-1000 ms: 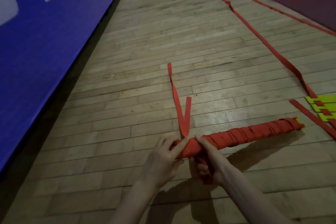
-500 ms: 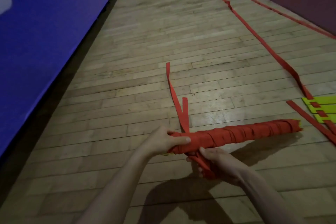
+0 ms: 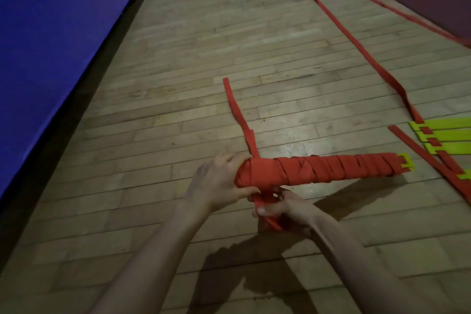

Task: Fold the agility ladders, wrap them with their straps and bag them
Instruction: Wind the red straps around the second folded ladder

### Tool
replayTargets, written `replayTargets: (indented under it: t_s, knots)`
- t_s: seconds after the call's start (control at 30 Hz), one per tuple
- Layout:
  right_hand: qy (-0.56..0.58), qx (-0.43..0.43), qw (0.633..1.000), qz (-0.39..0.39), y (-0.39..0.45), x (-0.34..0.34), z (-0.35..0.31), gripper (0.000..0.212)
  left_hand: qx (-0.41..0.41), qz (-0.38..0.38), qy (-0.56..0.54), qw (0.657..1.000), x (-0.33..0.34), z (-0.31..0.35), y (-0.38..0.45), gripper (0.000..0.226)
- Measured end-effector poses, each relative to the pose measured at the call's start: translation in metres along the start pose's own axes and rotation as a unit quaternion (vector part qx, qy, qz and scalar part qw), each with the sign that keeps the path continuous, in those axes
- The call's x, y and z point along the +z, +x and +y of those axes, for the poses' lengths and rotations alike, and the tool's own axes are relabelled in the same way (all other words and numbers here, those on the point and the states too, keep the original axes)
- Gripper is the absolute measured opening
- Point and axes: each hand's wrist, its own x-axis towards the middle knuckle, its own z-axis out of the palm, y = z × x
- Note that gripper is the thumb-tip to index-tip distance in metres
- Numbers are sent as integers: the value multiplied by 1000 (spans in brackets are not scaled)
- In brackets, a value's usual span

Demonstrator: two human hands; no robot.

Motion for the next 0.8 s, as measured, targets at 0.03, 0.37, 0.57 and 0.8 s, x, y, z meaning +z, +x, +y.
replayTargets:
  t_s: [0.03,0.37,0.57,0.8]
  knots:
    - [14,2,1000,-18,-2,-1,-1,44,18,16,21,999,-2,2,-1,75]
    - [179,12,981,-73,-9,-7,2,55,146,196,139,960,-4,-20,-3,50]
    - [338,37,940,-9,-1,14,-14,54,201,248,203,926,22,-24,-26,47]
    - [226,69,956,175,9,32,-8,51,169,170,86,967,31,-28,-37,50]
